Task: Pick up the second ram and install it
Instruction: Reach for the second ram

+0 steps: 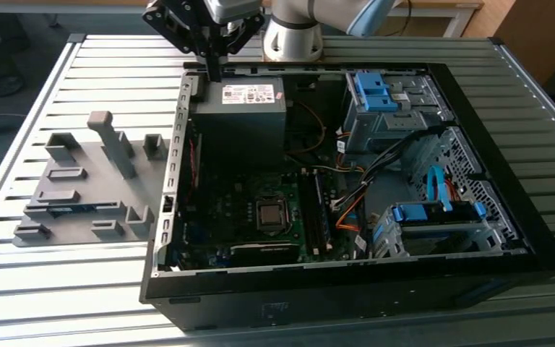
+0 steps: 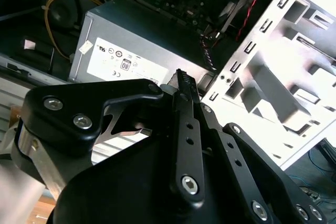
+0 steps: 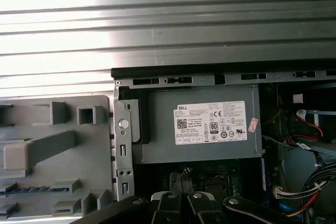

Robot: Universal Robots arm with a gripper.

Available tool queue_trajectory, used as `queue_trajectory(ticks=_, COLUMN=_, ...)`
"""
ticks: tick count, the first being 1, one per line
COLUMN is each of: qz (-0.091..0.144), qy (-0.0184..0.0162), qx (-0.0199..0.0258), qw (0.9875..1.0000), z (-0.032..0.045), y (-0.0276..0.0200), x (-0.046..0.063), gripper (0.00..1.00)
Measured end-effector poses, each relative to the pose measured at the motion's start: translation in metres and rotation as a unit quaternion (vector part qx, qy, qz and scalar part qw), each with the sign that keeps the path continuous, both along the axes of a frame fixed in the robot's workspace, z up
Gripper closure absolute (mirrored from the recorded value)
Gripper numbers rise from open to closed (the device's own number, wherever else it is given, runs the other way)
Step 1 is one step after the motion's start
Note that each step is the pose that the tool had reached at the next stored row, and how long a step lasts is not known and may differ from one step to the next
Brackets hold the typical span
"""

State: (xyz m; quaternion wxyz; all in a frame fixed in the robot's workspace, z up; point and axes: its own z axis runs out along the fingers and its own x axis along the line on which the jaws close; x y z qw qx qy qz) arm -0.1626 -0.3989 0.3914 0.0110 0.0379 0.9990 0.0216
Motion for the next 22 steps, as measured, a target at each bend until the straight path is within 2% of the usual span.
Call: queue_trajectory(ticks=22, qz=0.000, qy=0.0000, qx=0.0000, qw=1.0000, z=-0.0003, y=0.0000, x=-0.0055, gripper=0.89)
